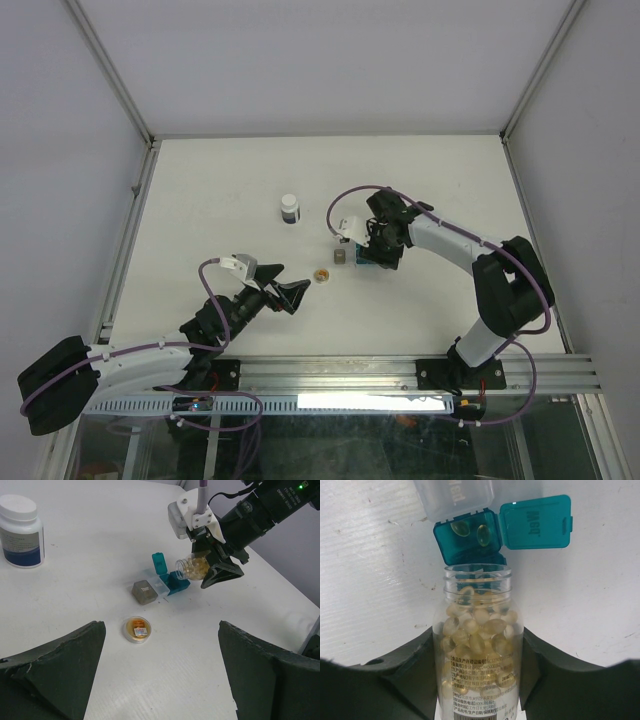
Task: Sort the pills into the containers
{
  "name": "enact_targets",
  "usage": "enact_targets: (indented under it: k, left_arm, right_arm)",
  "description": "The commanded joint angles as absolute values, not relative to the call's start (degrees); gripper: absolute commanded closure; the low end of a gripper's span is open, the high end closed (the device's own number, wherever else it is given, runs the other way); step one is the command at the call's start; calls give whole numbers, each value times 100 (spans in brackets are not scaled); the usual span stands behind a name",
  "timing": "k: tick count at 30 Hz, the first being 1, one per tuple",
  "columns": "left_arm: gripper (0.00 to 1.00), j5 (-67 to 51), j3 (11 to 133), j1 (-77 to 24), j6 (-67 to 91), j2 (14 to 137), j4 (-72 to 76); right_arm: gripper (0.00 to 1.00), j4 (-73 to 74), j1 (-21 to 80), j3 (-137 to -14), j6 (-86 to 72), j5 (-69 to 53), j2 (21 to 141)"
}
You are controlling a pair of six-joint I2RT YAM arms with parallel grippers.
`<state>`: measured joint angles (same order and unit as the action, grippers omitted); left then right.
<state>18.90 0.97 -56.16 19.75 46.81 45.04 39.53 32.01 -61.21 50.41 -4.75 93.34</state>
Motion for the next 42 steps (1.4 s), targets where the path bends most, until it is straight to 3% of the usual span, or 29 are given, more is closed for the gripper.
enact_targets:
  k: [1,9,12,14,17,19,21,24,31,39,42]
  left_arm:
    - [1,1751,69,-5581,1960,4680,4774]
    - [1,1740,67,-5581,1955,4609,4707]
    - [1,1746,50,-5581,1944,4639,4787]
    - [1,1715,85,-5581,1950,4647,4710]
    - [1,1749,42,-5581,1940,4660,4810]
    - [1,1716,75,-5581,1940,4650,4730]
    - [1,1730,65,-5581,1931,4672,4798]
    - [1,1691,95,-5581,1920,4695,4765]
    - [1,1696,96,-5580,1903,4608,4690]
    - [1,1299,384,-5468,2178,4610,4131]
    - [1,1005,691,-5350,2610,4792,3764]
  right_arm:
    - [100,3699,3213,-6175,5039,-406,9194]
    - [100,4153,3227,-6533,4946,-610,9324]
    - [100,3601,3237,-6088,5132,-28,9234]
    - [100,4109,3248,-6398,4983,-578,9298]
    - [100,3569,3252,-6131,5152,-64,9229]
    - [100,4180,3256,-6435,4984,-570,9306]
    - [100,3466,3263,-5982,5155,-172,9106]
    - [100,3986,3144,-6344,5034,-445,9396]
    - [100,3694,3098,-6150,4982,-704,9139]
    - [100,3557,2672,-5923,4710,-1843,8276]
    - [100,3413,2298,-5708,4540,-3184,7506]
